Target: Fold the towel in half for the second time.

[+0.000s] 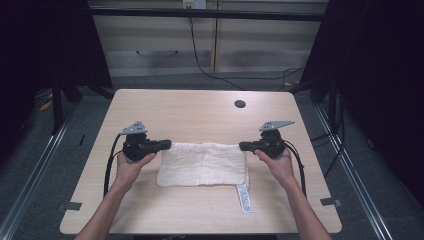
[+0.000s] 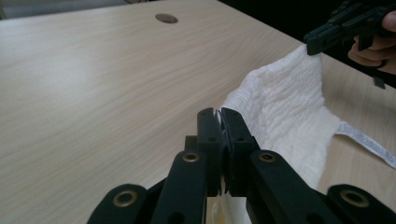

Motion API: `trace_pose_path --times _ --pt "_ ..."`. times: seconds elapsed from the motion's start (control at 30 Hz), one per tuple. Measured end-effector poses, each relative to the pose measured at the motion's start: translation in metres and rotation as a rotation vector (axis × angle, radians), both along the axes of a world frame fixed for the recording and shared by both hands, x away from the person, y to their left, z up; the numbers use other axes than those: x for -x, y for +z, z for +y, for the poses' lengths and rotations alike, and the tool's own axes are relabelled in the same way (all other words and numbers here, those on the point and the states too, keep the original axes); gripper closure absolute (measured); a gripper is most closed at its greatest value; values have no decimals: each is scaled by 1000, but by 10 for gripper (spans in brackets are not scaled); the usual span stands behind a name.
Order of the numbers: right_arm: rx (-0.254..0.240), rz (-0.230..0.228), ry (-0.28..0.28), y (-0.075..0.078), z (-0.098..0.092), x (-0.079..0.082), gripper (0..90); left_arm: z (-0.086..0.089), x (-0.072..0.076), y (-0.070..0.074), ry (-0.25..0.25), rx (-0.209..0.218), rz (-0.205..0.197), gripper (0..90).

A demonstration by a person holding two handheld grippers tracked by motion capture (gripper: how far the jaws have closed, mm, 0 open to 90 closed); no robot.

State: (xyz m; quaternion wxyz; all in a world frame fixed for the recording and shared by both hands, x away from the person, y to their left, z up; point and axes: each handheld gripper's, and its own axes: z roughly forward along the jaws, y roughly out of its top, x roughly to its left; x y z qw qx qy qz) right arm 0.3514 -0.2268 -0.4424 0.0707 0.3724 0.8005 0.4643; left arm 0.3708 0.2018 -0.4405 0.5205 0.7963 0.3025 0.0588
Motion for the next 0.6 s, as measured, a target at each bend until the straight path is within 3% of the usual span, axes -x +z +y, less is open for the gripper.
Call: trace_pose_path --times 0.07,0.23,0.4,0.6 --pt "3 -18 11 6 3 2 876 3 0 -1 7 7 7 875" --pt "56 -31 10 -2 10 9 876 -1 -3 -19 12 -49 46 875" --pt "60 -21 51 -8 14 18 876 -4 -5 -26 29 -80 63 875" --pt "63 -34 84 -9 13 37 876 -1 -5 -30 55 -81 76 877"
